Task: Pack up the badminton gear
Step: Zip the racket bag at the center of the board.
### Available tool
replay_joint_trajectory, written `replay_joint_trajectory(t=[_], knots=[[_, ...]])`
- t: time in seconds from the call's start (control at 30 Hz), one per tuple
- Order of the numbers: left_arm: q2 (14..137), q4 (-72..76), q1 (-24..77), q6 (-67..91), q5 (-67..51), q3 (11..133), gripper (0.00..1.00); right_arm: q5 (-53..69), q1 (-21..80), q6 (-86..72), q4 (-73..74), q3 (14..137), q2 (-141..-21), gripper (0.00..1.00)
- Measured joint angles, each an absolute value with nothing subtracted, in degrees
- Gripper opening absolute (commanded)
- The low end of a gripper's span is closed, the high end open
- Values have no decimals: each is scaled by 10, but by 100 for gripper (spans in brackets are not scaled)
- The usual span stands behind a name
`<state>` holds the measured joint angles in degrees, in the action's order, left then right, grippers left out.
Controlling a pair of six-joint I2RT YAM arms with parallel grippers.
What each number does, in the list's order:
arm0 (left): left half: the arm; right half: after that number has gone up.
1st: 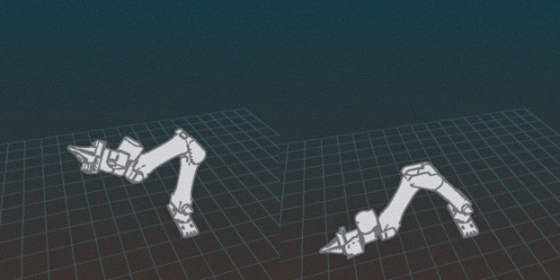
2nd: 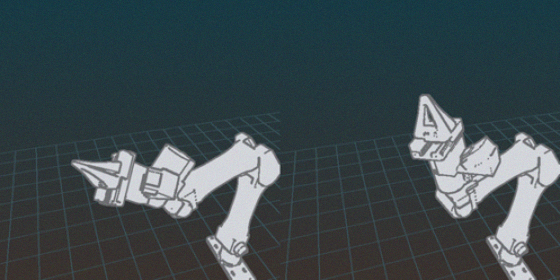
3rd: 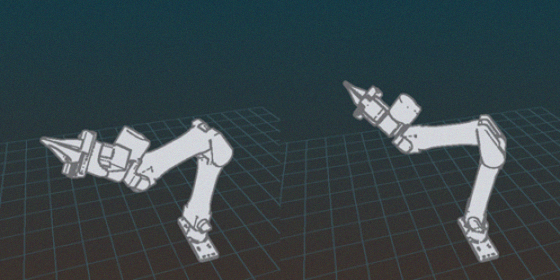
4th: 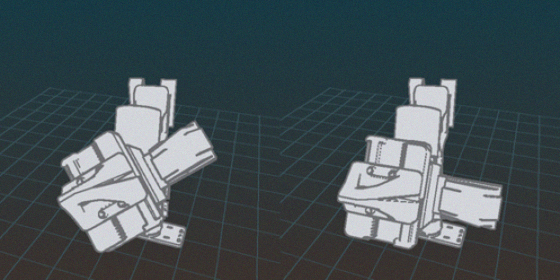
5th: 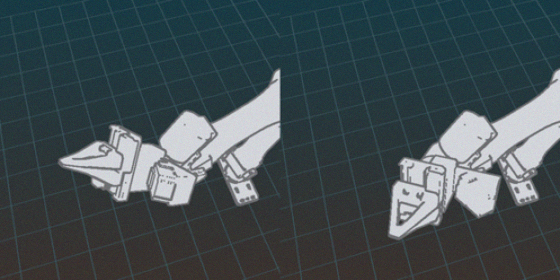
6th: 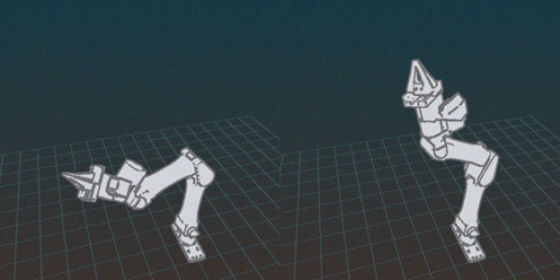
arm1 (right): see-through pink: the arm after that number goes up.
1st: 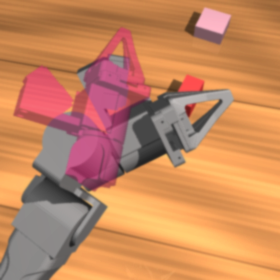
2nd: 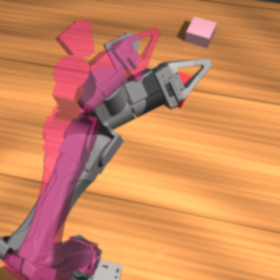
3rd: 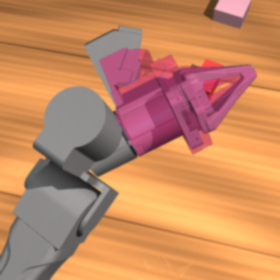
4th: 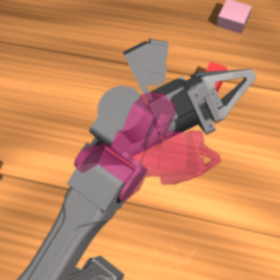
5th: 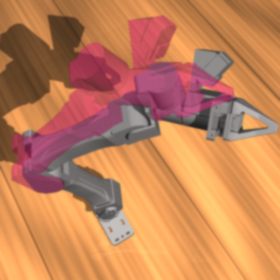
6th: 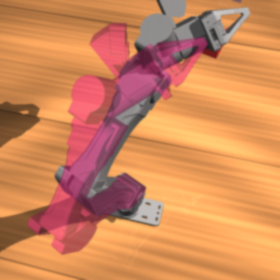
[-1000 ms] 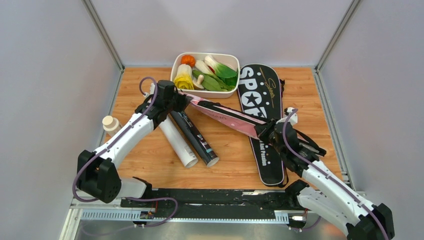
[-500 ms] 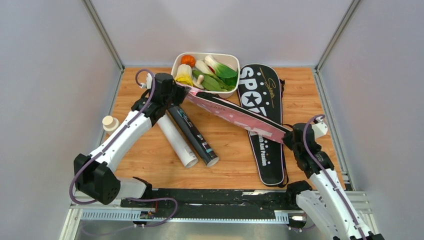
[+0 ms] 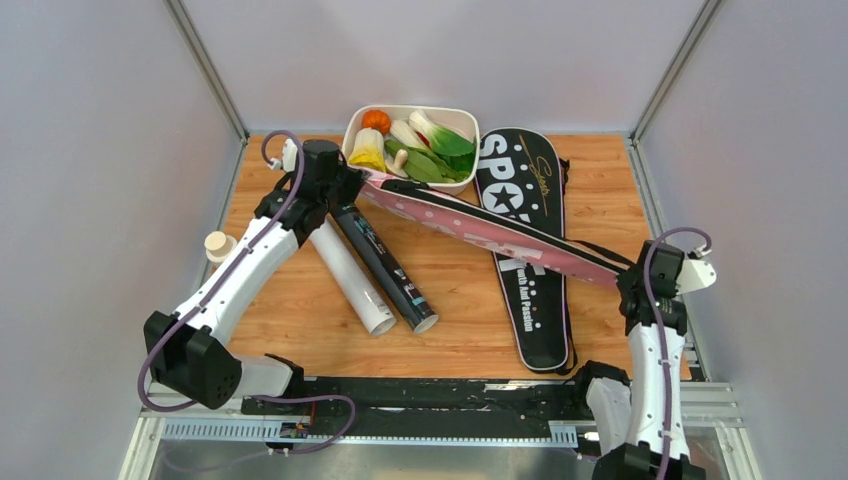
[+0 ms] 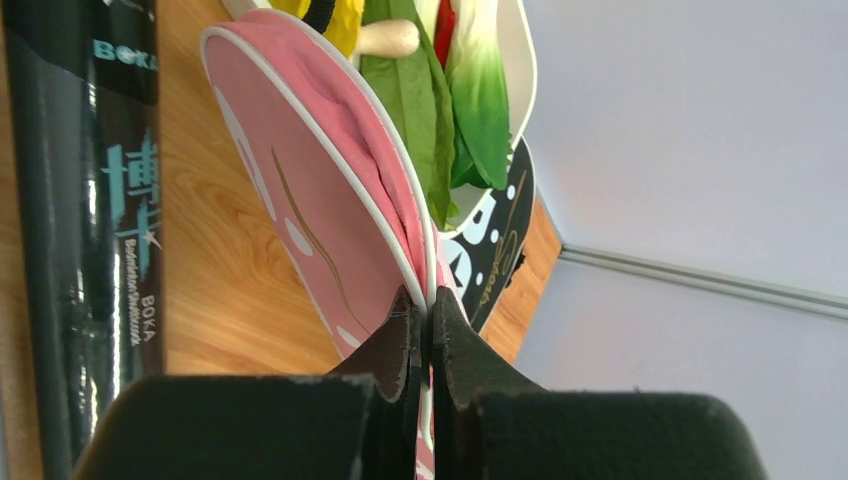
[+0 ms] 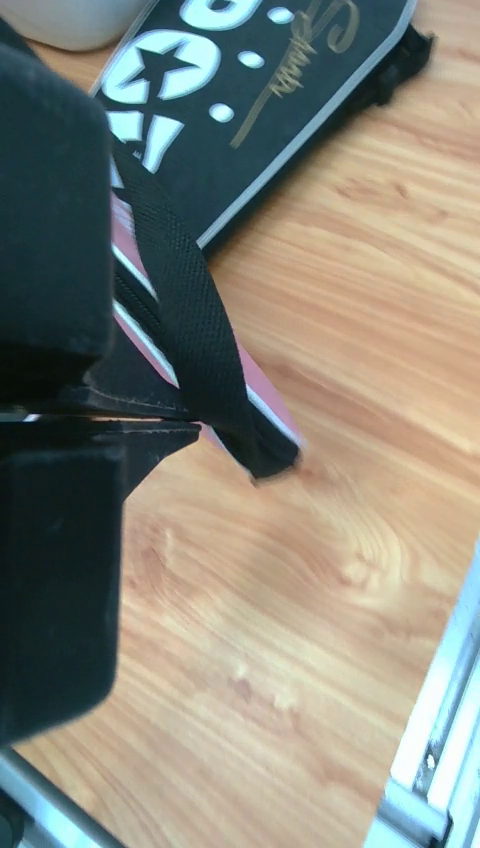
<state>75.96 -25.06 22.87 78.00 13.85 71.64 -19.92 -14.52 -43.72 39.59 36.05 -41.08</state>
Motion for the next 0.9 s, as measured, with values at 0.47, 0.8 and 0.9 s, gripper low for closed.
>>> replay_joint_trajectory(t=[0.47,0.8,0.9], knots=[[738,-255,164,743,144,716,0,-157,-302,-352,305,360,-509,0],[738,-212,164,731,104,689,0,11,-286,-264,285,426,-507,45],[737,-201,164,715,95,688,0,75,-258,-236,283,473,-509,67]])
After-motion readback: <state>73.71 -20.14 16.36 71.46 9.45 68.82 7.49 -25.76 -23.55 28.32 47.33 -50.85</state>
